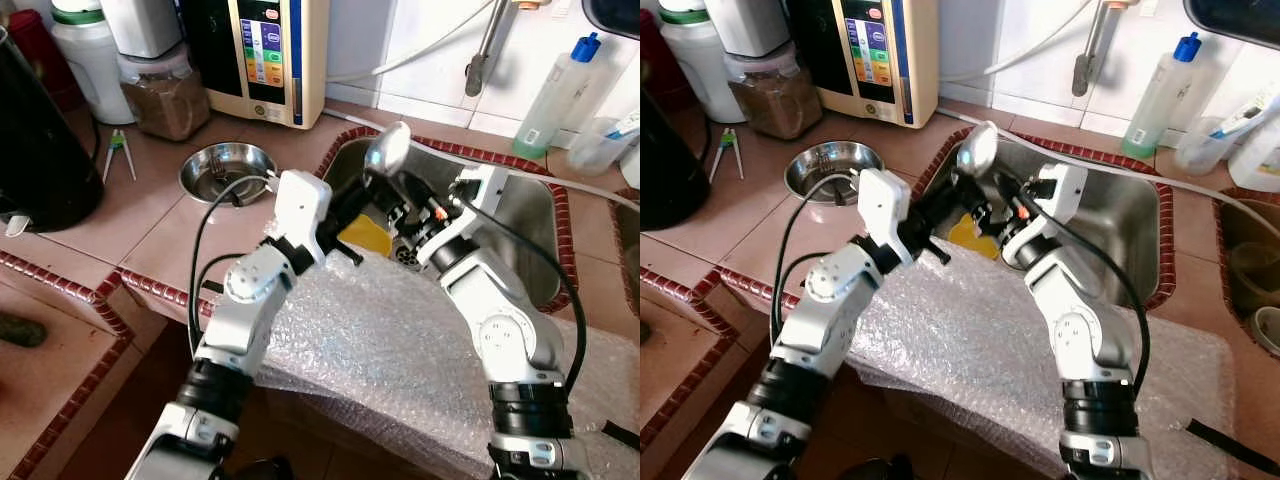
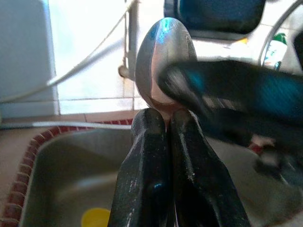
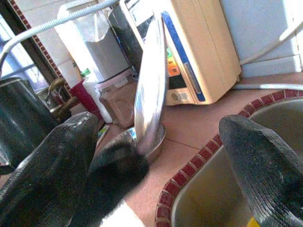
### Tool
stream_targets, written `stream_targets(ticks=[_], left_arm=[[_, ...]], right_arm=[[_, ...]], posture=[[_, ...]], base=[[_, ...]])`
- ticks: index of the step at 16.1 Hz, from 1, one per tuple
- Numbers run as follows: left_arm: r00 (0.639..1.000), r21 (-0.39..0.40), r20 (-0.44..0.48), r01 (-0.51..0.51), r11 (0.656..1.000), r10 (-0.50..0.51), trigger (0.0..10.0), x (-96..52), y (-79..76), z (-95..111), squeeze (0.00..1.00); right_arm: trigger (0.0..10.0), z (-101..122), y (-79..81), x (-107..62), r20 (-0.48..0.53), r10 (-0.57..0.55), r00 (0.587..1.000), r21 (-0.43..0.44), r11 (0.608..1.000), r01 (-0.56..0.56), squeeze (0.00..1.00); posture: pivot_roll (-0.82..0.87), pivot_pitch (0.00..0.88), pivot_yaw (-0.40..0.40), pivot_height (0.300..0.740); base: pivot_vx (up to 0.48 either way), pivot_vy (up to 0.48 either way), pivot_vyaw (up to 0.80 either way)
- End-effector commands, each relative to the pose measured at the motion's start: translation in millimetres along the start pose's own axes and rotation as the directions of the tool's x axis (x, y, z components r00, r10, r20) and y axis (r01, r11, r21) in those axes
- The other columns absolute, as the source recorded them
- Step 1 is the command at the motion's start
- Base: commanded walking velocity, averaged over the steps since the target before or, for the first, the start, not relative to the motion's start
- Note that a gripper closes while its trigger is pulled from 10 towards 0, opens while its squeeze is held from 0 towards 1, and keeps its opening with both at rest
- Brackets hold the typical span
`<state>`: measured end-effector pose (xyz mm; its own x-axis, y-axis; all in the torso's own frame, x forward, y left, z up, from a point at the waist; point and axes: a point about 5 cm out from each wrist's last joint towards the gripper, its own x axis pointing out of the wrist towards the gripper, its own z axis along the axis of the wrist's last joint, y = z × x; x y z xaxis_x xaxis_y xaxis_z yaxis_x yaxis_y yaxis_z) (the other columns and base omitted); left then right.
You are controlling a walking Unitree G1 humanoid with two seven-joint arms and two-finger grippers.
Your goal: Kitchen organization
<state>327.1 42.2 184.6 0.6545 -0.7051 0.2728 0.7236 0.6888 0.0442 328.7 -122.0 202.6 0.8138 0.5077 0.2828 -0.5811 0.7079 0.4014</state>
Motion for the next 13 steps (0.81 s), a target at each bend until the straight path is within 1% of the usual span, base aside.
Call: stream_targets(ticks=[1, 2, 4, 7, 13], left_arm=[[0.999, 0.011, 0.006, 0.038, 0.999, -0.038, 0.0, 0.9, -6.6, 2.9, 0.0], [0.999, 0.01, 0.006, 0.054, 0.999, -0.054, 0.0, 0.4, -8.9, 3.1, 0.0], [0.998, 0.016, 0.003, 0.07, 0.997, -0.07, 0.0, -0.8, -10.9, 3.4, 0.0], [0.998, 0.019, 0.002, 0.062, 0.998, -0.062, 0.0, -0.8, -8.8, 4.4, 0.0], [0.998, 0.025, -0.007, 0.065, 0.998, -0.065, 0.0, -1.1, -7.8, 4.6, 0.0]], right_arm=[[9.7, 3.6, -1.7, 1.3, 0.021, -0.011, 1.0, 0.005, 1.0, 0.011, 0.0], [0.0, 5.0, -6.0, 2.3, 0.034, -0.05, 0.998, -0.002, 0.999, 0.05, 0.0], [0.0, 7.5, -14.4, 3.4, 0.055, -0.112, 0.992, -0.006, 0.994, 0.113, 0.0], [0.0, 11.4, -18.1, 5.0, 0.069, -0.131, 0.989, -0.01, 0.991, 0.132, 0.0], [0.0, 12.5, -21.0, 7.3, 0.093, -0.163, 0.982, 0.0, 0.986, 0.164, 0.0]], posture=[[-0.04, 0.085, 0.013, 0.74], [-0.04, 0.086, 0.015, 0.74], [-0.04, 0.084, 0.016, 0.74], [-0.04, 0.082, 0.017, 0.74], [-0.03, 0.076, 0.023, 0.74]], base=[[0.0, 0.0, 0.0], [0.0, 0.0, 0.0], [0.0, 0.0, 0.0], [0.0, 0.0, 0.0], [0.0, 0.0, 0.0]])
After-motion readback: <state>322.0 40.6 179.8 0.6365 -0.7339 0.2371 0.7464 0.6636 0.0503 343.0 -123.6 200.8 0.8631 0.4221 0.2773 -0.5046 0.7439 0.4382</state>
